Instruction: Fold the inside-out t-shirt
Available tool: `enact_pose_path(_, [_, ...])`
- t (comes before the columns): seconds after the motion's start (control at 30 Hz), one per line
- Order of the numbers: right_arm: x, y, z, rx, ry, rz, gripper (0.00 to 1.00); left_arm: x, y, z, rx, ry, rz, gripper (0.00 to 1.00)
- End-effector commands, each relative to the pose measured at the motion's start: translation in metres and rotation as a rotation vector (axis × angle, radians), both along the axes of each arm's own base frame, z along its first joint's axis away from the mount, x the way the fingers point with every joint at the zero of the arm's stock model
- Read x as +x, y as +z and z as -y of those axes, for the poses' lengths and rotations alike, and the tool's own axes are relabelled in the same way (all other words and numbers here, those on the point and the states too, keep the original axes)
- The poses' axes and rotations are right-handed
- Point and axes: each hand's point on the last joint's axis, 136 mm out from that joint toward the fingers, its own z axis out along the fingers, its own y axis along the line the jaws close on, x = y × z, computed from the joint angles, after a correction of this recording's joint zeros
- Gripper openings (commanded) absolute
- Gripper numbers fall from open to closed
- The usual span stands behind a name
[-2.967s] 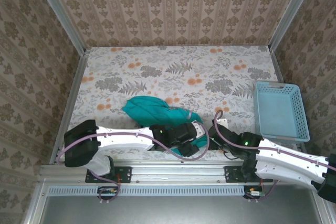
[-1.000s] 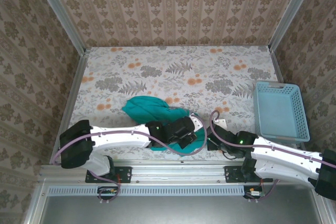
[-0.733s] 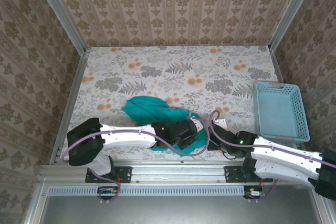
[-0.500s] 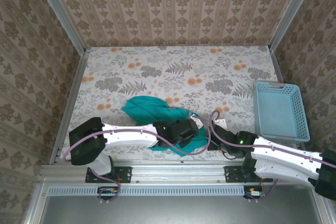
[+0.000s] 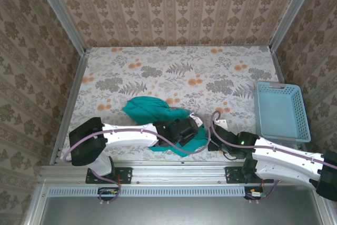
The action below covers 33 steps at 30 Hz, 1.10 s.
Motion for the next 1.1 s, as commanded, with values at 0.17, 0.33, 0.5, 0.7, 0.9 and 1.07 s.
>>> enact_pose_path(0.17, [0.005,-0.002,0.003,-0.037,0.016,0.042,0.0,0.026,0.051,-0.011,-0.264,0.144,-0.114,0.0])
enact_pose_path(0.33, [0.008,0.004,-0.007,-0.026,0.078,0.091,0.0,0.045,0.072,-0.031,-0.497,0.256,-0.294,0.0])
enact_pose_path(0.5, [0.019,0.041,-0.035,0.014,0.149,0.216,0.0,0.048,0.079,-0.036,-0.578,0.27,-0.381,0.0])
enact_pose_path(0.7, [0.033,0.063,-0.049,0.083,0.152,0.282,0.1,0.046,0.068,-0.04,-0.56,0.272,-0.388,0.0])
enact_pose_path(0.9, [0.044,0.054,-0.06,0.069,0.193,0.269,0.41,0.042,0.063,-0.04,-0.568,0.266,-0.409,0.0])
enact_pose_path(1.07, [0.053,0.032,-0.064,0.037,0.201,0.21,0.45,0.041,0.064,-0.04,-0.605,0.266,-0.441,0.0])
